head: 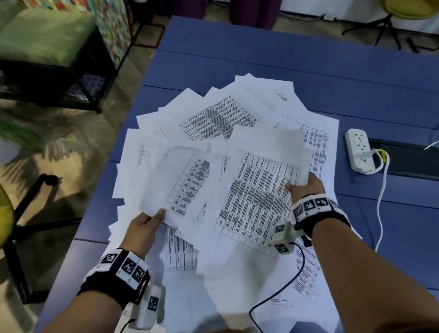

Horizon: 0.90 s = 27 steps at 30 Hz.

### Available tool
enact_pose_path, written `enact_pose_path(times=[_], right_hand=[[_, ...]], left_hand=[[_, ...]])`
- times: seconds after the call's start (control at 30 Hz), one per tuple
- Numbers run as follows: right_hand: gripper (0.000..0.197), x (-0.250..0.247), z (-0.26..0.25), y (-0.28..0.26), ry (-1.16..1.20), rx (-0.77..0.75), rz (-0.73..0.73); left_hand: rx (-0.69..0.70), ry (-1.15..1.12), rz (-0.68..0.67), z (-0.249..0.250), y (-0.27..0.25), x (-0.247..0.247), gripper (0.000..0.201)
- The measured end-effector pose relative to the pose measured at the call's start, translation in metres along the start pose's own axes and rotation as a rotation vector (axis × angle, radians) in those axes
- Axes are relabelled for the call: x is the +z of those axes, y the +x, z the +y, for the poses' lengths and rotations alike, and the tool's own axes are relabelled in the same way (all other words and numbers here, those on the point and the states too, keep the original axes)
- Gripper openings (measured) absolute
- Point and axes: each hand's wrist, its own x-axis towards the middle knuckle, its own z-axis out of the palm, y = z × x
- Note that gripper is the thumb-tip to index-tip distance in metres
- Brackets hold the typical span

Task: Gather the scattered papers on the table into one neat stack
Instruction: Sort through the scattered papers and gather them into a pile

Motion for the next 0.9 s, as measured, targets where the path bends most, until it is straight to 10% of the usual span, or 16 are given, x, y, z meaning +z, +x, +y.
enact_pose_path(times=[0.27,0.47,0.9], right_hand=[[0.037,-0.027,0.015,0.005,-0.02,-0.015,-0.051],[0.031,-0.025,-0.002,-0.005,-0.058,-0.195,-0.318],[0.03,0.036,-0.062,-0.021,-0.223,-0.29,-0.63]], left_hand=[[-0.048,-0.053,0.189,0.005,0.021,0.001,0.037],[0.088,0.047,0.028,0.016,0.01,0.007,0.04],[-0.155,-0.166,-0.188,0.007,0.03,-0.018,0.017]])
